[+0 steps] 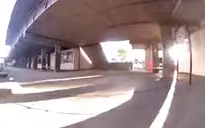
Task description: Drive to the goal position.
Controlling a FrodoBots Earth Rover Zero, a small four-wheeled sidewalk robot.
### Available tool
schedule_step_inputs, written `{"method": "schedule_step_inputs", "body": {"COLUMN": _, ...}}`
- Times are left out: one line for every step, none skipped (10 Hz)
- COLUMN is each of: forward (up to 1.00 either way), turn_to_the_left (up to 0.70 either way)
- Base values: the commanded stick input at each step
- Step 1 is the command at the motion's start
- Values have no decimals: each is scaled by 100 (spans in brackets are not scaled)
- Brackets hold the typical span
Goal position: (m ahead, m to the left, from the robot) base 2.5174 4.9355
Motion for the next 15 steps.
{"method": "schedule_step_inputs", "body": {"forward": 70, "turn_to_the_left": 0}}
{"method": "schedule_step_inputs", "body": {"forward": 70, "turn_to_the_left": 0}}
{"method": "schedule_step_inputs", "body": {"forward": 70, "turn_to_the_left": 7}}
{"method": "schedule_step_inputs", "body": {"forward": 70, "turn_to_the_left": 14}}
{"method": "schedule_step_inputs", "body": {"forward": 70, "turn_to_the_left": 35}}
{"method": "schedule_step_inputs", "body": {"forward": 70, "turn_to_the_left": 35}}
{"method": "schedule_step_inputs", "body": {"forward": 70, "turn_to_the_left": 35}}
{"method": "schedule_step_inputs", "body": {"forward": 70, "turn_to_the_left": 35}}
{"method": "schedule_step_inputs", "body": {"forward": 70, "turn_to_the_left": 35}}
{"method": "schedule_step_inputs", "body": {"forward": 70, "turn_to_the_left": 35}}
{"method": "schedule_step_inputs", "body": {"forward": 70, "turn_to_the_left": 32}}
{"method": "schedule_step_inputs", "body": {"forward": 70, "turn_to_the_left": 16}}
{"method": "schedule_step_inputs", "body": {"forward": 70, "turn_to_the_left": 0}}
{"method": "schedule_step_inputs", "body": {"forward": 70, "turn_to_the_left": 0}}
{"method": "schedule_step_inputs", "body": {"forward": 70, "turn_to_the_left": 0}}
